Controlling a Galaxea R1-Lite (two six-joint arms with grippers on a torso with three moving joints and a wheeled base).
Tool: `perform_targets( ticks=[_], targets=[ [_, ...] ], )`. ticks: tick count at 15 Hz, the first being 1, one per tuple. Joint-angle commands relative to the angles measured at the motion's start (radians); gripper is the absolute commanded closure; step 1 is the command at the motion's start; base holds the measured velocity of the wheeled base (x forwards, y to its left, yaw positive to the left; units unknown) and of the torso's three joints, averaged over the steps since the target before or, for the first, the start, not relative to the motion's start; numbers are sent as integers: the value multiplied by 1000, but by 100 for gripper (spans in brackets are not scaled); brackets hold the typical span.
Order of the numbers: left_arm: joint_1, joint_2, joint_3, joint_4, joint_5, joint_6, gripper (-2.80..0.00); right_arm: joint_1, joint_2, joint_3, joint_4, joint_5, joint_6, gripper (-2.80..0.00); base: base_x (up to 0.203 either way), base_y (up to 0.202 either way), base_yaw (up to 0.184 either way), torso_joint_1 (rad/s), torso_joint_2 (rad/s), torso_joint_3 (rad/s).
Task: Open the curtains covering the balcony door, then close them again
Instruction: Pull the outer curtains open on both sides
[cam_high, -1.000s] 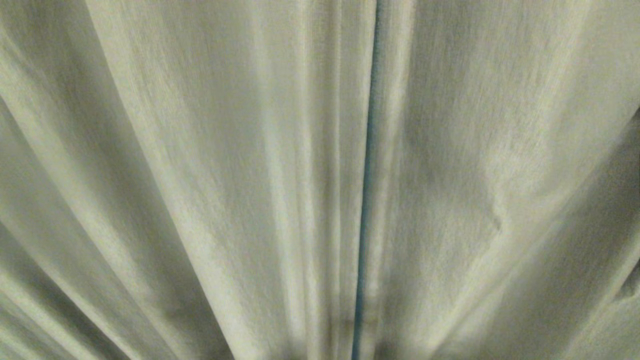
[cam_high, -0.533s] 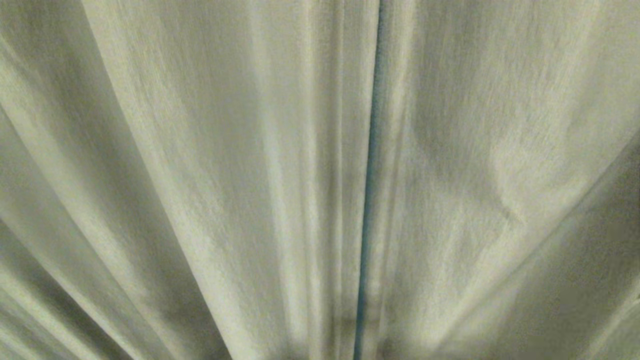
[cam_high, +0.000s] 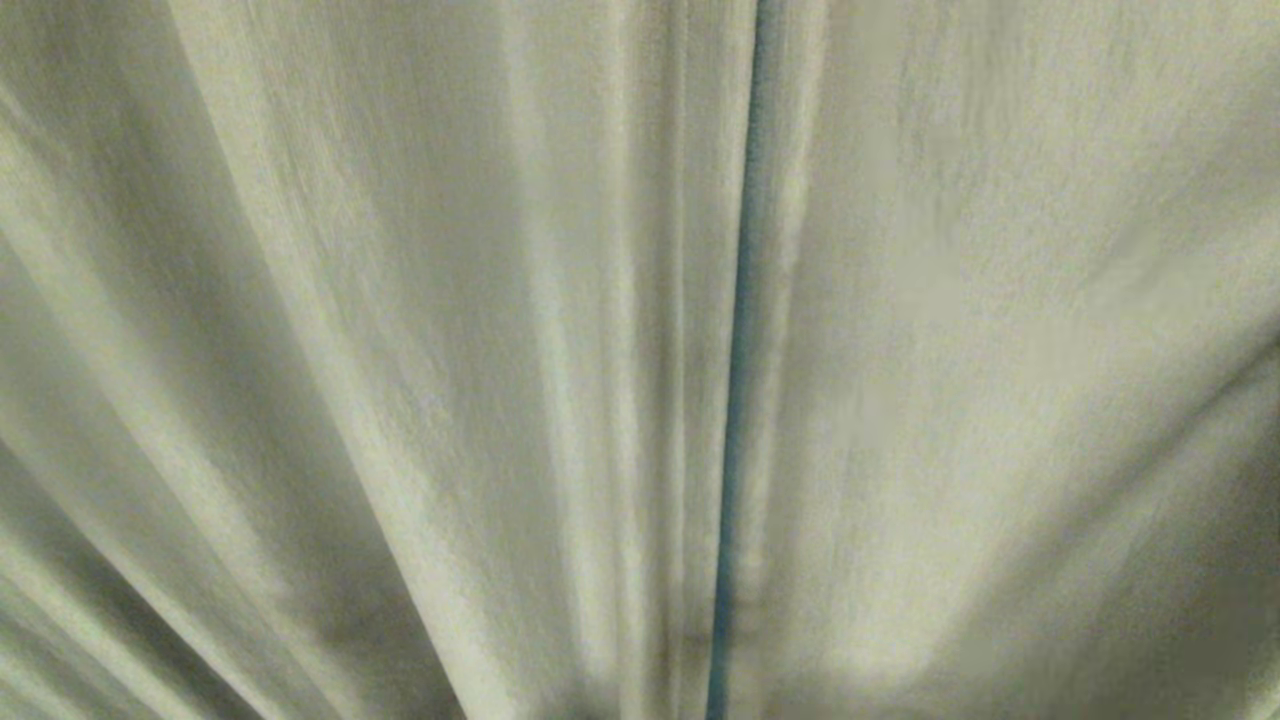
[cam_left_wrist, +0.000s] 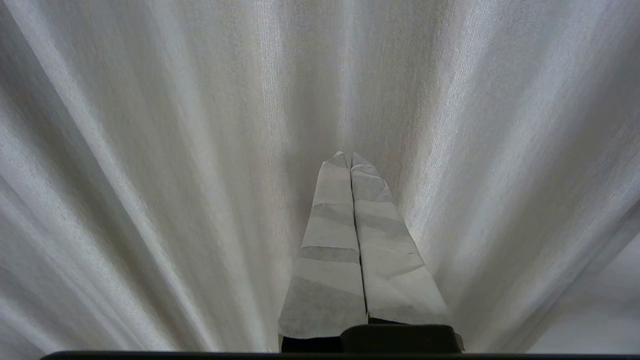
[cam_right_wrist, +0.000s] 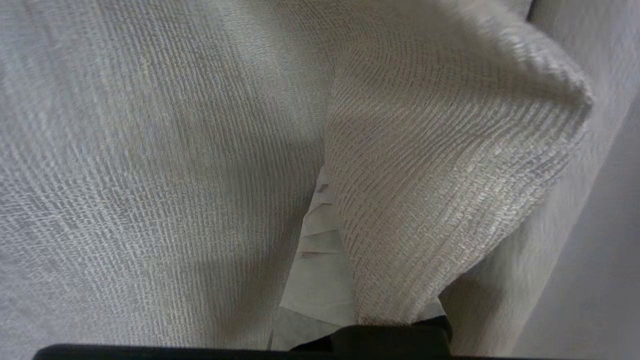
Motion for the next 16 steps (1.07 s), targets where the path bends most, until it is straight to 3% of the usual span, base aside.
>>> perform_targets(
  ticks=[1, 7, 16],
  targets=[
    [0, 0, 0, 0, 0, -1, 0, -75, 47, -58, 8, 4, 1, 0, 0, 0, 0, 0, 0, 0],
    [0, 0, 0, 0, 0, -1, 0, -243, 141, -148, 12, 26, 9, 0, 0, 0, 0, 0, 0, 0],
    [0, 0, 0, 0, 0, -1, 0, -463, 280, -255, -2, 109, 85, 0, 0, 0, 0, 0, 0, 0]
  ],
)
